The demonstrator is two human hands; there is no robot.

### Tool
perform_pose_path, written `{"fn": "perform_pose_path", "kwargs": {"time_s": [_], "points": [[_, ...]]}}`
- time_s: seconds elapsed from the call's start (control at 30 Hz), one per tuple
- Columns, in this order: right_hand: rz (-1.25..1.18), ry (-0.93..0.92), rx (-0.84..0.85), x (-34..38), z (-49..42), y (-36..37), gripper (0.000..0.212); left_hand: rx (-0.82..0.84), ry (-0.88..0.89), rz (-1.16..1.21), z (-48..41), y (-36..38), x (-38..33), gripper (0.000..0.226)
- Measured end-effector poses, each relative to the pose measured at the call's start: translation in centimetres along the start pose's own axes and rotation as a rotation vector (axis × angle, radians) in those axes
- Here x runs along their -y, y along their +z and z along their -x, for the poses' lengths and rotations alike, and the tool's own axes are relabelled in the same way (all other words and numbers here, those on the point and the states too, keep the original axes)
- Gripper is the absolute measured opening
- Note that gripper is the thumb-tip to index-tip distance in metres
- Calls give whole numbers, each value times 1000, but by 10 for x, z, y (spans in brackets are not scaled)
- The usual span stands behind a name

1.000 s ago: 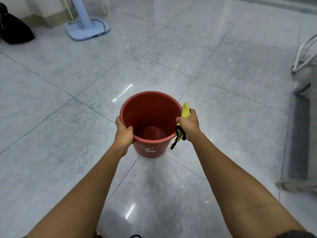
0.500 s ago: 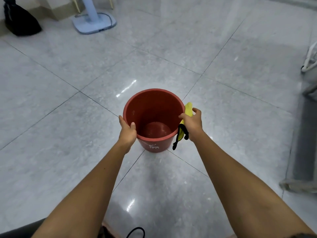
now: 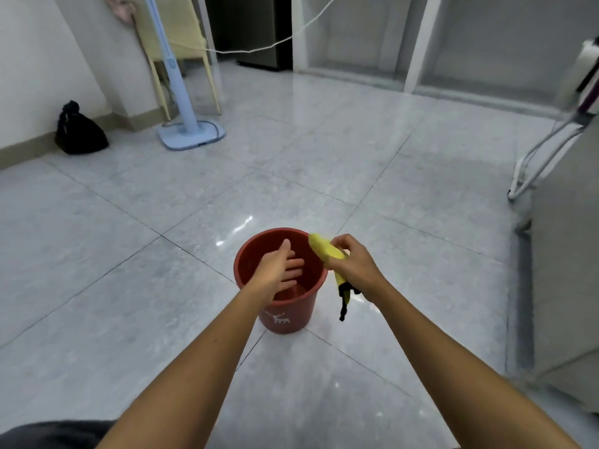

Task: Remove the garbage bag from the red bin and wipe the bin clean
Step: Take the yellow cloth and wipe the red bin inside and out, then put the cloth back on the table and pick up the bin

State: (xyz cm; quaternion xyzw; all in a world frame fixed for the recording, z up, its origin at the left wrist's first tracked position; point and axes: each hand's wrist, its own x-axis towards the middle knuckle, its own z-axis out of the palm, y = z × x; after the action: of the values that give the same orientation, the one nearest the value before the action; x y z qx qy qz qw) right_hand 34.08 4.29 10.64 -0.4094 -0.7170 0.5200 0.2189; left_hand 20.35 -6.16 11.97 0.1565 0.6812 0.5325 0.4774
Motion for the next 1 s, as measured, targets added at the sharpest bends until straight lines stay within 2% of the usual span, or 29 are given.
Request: {"fn": "perform_pose_path", "kwargs": {"time_s": [0.03, 0.1, 0.2, 0.3, 0.4, 0.43, 0.5, 0.57, 0.6, 0.67, 0.73, 0.83, 0.93, 1.0], "points": [[73, -70, 41, 8, 8, -6, 31, 87, -39, 75, 7, 9, -11, 54], [202, -222, 112, 21, 23, -21, 37, 146, -51, 118, 18, 25, -28, 60], [305, -404, 134, 35, 41, -45, 50, 151, -10, 117, 34, 39, -47, 48], [301, -418, 111, 43, 54, -71, 64, 169, 42, 104, 45, 56, -58, 35], [-52, -193, 45, 39, 59, -95, 67, 230, 127, 110, 46, 81, -76, 20], [-217, -45, 11, 34, 55, -104, 65, 249, 145, 131, 43, 90, -84, 19], [-538, 246, 61, 20, 39, -116, 80, 282, 163, 189, 32, 106, -97, 21], [-806, 292, 205, 12, 8, -123, 89, 318, 178, 226, 6, 124, -109, 24], [-924, 282, 219, 14, -12, -126, 88, 335, 181, 244, -12, 133, -117, 25], [-1055, 286, 108, 28, -50, -136, 83, 340, 191, 285, -44, 149, -135, 27], [-985, 295, -57, 54, -86, -163, 62, 352, 205, 320, -69, 172, -167, 29], [-648, 260, -254, 113, -110, -220, 33, 305, 232, 256, -77, 204, -235, 27], [-342, 198, -538, 192, -108, -291, 27, 307, 249, 93, -53, 252, -317, 18], [-240, 163, -700, 241, -99, -338, 24, 311, 350, -15, -29, 287, -362, 16]]}}
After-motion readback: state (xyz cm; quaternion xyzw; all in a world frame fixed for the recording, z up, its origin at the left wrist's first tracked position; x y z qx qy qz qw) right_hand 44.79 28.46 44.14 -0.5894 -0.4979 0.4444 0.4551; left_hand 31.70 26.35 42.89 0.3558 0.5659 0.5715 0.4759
